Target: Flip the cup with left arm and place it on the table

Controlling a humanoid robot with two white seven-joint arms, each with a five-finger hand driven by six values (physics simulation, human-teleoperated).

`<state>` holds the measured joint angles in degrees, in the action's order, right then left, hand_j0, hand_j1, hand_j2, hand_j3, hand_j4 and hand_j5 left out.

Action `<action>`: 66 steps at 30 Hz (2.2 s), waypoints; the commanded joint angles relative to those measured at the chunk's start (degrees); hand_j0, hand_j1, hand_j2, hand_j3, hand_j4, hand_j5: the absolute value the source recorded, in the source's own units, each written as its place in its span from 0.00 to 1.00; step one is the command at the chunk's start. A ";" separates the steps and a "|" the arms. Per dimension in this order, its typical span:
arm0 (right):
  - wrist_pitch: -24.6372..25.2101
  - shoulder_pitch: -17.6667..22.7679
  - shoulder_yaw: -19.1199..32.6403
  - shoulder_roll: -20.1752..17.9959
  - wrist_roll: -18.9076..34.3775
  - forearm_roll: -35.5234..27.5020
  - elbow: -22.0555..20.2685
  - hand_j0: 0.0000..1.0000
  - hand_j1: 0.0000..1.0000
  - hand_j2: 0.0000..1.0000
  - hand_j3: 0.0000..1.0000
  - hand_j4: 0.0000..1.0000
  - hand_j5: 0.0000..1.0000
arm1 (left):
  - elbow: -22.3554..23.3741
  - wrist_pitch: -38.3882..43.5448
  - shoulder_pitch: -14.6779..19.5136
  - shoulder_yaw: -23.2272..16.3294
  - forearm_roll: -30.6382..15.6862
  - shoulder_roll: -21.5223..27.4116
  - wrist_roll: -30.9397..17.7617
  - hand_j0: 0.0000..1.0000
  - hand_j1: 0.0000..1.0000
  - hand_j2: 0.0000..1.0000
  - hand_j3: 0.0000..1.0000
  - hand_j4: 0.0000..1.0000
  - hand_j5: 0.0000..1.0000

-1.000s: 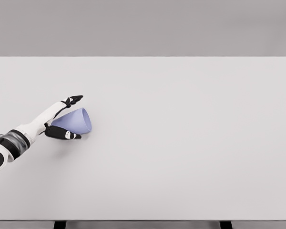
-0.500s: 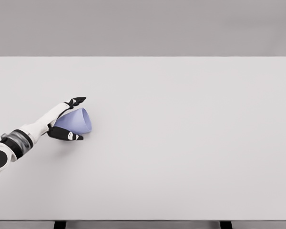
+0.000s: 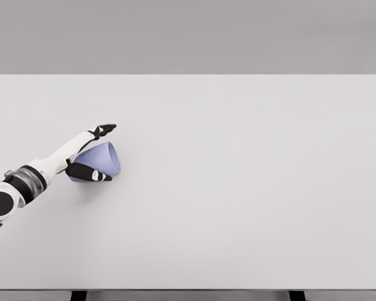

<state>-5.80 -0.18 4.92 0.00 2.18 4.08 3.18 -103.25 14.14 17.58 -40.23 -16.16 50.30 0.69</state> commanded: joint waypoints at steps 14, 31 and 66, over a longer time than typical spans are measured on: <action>0.00 0.00 0.00 0.00 0.02 -0.04 -0.02 1.00 1.00 1.00 1.00 1.00 1.00 | -0.02 4.58 2.11 -1.26 0.16 -2.05 0.01 1.00 1.00 1.00 1.00 1.00 1.00; 0.00 0.00 0.00 0.00 0.02 -0.04 -0.02 1.00 1.00 1.00 1.00 1.00 1.00 | -0.02 4.58 2.46 -1.43 0.08 -1.70 0.01 0.78 0.78 0.78 0.78 0.78 0.78; 0.00 0.00 0.00 0.00 0.02 -0.04 -0.02 1.00 1.00 1.00 1.00 1.00 1.00 | -0.02 -0.96 2.90 5.25 -5.20 -5.39 0.72 0.80 0.80 0.80 0.80 0.80 0.80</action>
<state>-5.80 -0.18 4.92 0.00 2.18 4.07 3.16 -103.24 13.44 20.39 -35.32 -21.35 45.22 1.33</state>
